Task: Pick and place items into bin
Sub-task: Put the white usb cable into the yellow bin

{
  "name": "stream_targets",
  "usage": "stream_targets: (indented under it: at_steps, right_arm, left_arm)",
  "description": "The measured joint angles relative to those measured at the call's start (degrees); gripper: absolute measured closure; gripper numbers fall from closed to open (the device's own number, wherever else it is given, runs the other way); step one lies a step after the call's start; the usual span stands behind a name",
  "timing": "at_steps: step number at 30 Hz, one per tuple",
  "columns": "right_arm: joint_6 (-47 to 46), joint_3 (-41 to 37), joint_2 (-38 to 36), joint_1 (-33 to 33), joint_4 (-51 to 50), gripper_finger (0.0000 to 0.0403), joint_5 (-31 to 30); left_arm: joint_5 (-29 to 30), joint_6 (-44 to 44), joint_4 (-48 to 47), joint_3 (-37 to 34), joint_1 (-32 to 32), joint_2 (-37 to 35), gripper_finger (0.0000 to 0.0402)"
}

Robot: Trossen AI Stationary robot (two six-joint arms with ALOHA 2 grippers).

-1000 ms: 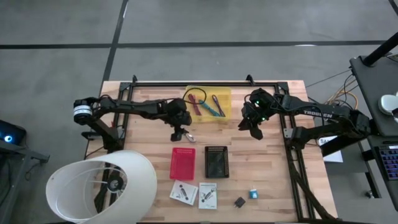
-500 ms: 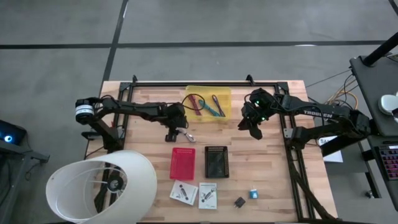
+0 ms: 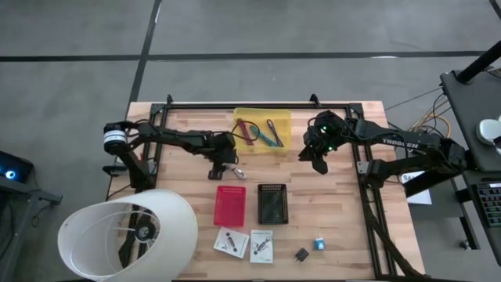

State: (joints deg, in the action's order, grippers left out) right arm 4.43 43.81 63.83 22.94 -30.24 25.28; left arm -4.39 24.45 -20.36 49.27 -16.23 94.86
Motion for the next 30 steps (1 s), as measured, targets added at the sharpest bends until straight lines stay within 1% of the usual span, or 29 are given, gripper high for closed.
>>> stream_targets:
  at_steps: [4,7,10,16,17,18,21,24,26,28,30]
  right_arm:
    - [0.0,0.0,0.0,0.0,0.1,0.0339,0.0]
    - [0.0,0.0,0.0,0.0,0.1,0.0339,0.0]
    - [0.0,0.0,0.0,0.0,0.1,0.0339,0.0]
    - [0.2,0.0,0.0,0.0,0.3,0.0339,0.0]
    - [0.2,0.0,0.0,0.0,0.3,0.0339,0.0]
    - [0.2,0.0,0.0,0.0,0.4,0.0339,0.0]
    - [0.2,0.0,0.0,0.0,0.5,0.0339,0.0]
    - [0.3,0.0,0.0,-0.1,0.5,0.0339,0.0]
    - [0.3,0.0,0.0,-0.1,0.5,0.0339,0.0]
    - [0.9,0.0,0.0,-0.1,0.5,0.0339,0.0]
    - [1.6,0.0,0.0,-0.1,0.5,0.0339,0.0]
  left_arm:
    - [-0.2,-0.1,-0.1,0.4,0.0,1.4,0.0234]
    - [-0.2,-0.1,-0.6,0.8,0.0,1.5,0.0247]
    - [0.0,0.0,-0.5,1.5,0.1,0.8,0.028]
    - [0.3,-0.6,-0.2,3.1,0.0,-1.2,0.0373]
    - [0.3,-1.3,-0.4,3.5,0.0,-1.2,0.0383]
    - [0.2,-2.1,-0.5,4.0,0.0,-1.2,0.0388]
    - [-0.3,-4.5,-0.3,6.4,0.0,-1.2,0.0384]
    - [-4.4,-5.2,0.4,9.7,0.0,-1.3,0.0386]
    - [-5.4,-8.0,3.0,12.3,0.1,-1.4,0.0388]
    - [-4.5,-11.7,6.5,14.4,-0.4,-1.5,0.0389]
    - [-0.5,-15.4,9.8,15.6,-1.2,-1.5,0.039]
